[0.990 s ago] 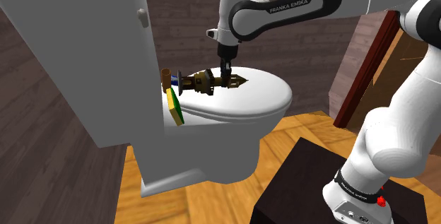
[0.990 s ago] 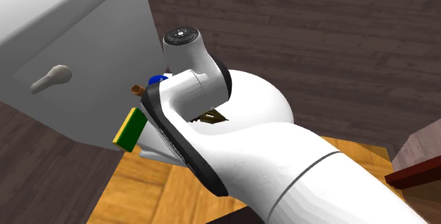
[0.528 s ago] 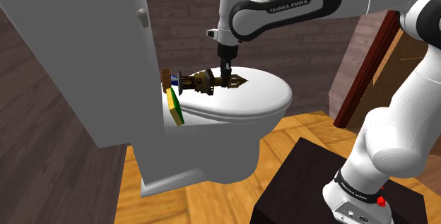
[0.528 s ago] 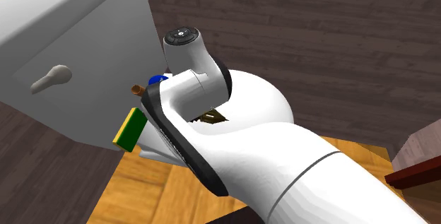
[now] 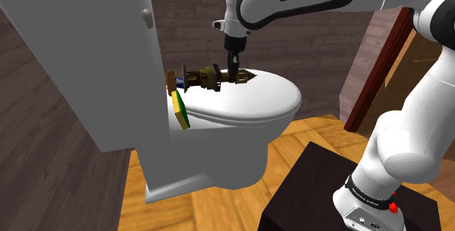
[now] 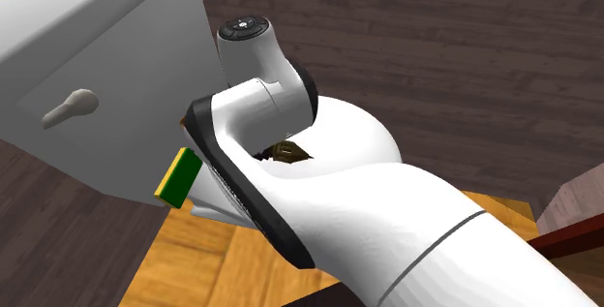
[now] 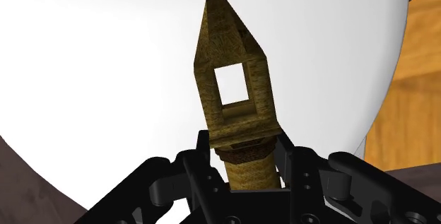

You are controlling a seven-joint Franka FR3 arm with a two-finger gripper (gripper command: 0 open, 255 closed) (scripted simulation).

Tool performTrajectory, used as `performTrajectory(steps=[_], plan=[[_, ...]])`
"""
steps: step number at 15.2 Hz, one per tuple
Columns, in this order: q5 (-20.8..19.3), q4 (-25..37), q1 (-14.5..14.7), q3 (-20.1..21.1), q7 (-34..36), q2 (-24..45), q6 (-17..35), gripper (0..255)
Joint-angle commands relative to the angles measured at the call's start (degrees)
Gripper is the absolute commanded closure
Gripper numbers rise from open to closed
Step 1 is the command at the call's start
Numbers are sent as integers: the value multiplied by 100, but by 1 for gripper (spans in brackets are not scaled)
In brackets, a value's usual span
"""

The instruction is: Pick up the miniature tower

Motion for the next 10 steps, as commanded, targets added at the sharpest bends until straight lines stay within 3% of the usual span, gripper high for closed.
performTrajectory(steps=[1,10], plan=[[3,136,0,0,-7,-17,-149,255],[8,730,1,2,-30,21,-705,255]])
